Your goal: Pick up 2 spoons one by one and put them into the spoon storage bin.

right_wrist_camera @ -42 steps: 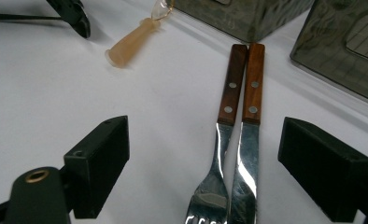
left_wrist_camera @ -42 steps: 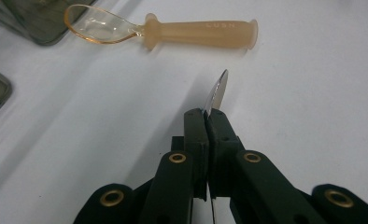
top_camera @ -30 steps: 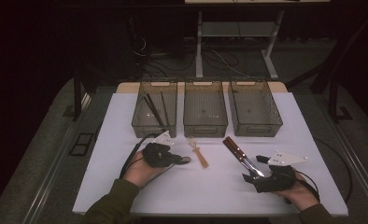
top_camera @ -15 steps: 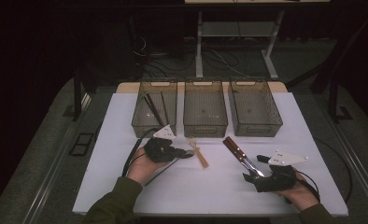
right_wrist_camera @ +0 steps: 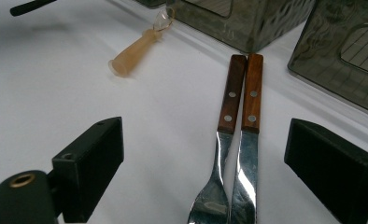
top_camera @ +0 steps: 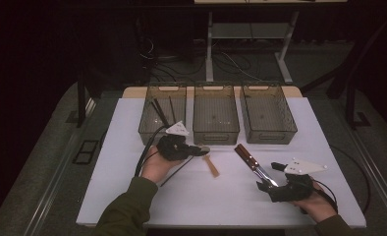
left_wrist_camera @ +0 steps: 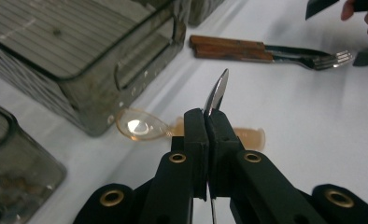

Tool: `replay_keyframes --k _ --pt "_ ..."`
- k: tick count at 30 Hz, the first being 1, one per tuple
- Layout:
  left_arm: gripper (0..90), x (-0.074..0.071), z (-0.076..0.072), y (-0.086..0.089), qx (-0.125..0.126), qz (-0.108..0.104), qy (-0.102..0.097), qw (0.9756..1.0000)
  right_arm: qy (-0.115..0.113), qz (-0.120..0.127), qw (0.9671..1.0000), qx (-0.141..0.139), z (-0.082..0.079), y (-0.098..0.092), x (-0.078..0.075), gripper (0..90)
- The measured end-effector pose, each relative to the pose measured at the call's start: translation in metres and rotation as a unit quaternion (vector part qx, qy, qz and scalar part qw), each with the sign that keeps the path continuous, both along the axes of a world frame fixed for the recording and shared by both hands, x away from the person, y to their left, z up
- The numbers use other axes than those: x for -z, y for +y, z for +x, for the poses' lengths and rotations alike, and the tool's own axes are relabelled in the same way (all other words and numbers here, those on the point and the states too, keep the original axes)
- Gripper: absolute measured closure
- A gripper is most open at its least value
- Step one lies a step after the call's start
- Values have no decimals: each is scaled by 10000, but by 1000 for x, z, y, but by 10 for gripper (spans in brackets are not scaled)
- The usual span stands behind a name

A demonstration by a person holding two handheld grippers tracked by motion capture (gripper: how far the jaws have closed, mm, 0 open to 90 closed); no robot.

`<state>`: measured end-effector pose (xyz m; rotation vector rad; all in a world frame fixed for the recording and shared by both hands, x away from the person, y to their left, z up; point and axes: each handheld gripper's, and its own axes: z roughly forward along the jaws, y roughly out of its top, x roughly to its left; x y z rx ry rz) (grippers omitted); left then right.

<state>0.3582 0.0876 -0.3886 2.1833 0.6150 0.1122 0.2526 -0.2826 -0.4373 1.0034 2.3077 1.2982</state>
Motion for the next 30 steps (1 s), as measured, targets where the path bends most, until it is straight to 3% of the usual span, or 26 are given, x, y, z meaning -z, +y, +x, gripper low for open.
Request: replay_keyframes --k 17,30 --pt "884 -30 41 -20 -179 -201 -209 9994 18 9 10000 10 0 1 0 114" --pt "884 -57 78 -40 -260 -109 -431 9987 24 56 10000 22 -1 1 0 114"
